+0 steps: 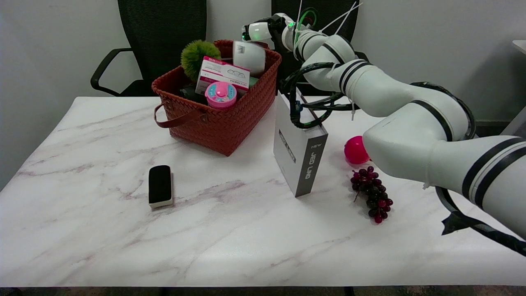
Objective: Place the potted plant into the brown storage basket.
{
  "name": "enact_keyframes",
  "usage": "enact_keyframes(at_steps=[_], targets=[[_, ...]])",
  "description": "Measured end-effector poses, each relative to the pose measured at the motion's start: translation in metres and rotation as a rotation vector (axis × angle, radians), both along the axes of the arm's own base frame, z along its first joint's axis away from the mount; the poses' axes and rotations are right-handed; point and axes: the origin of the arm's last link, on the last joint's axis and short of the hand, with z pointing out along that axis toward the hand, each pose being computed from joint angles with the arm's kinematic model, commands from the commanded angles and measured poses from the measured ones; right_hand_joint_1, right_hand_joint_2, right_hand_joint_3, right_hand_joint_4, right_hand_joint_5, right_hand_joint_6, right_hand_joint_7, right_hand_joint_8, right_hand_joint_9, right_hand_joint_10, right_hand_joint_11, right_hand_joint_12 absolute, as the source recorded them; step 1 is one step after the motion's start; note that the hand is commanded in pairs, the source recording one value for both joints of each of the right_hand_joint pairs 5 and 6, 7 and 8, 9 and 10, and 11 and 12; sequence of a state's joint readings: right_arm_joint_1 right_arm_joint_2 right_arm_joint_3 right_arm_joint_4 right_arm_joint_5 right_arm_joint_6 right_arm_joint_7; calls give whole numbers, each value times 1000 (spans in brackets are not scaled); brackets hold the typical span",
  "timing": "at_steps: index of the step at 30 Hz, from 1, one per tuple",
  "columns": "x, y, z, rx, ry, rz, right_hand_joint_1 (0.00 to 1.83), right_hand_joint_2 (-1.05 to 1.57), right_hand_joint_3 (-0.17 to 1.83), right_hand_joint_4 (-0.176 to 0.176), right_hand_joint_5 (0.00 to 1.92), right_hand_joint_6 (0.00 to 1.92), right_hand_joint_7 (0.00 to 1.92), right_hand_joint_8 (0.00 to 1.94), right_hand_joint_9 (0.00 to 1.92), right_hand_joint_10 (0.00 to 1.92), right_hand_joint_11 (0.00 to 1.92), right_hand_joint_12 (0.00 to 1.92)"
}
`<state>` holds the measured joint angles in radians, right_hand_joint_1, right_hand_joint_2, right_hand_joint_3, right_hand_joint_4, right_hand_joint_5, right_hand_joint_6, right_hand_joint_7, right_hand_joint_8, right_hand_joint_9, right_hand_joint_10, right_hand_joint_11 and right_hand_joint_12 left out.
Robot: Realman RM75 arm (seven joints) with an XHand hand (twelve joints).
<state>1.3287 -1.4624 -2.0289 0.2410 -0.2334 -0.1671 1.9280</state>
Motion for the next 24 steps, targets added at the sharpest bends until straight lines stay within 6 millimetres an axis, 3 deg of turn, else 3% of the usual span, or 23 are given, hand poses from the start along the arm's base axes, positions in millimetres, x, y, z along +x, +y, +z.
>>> enact_keyframes(at_steps=[18, 24], targets=[[3, 0, 4, 11, -14, 34, 1144, 266, 931, 0, 282, 282, 137, 137, 3, 3, 0, 0], [15, 2, 9, 18, -13, 82, 1153, 388, 835, 0, 449, 449, 328, 328, 284, 284, 47, 47]])
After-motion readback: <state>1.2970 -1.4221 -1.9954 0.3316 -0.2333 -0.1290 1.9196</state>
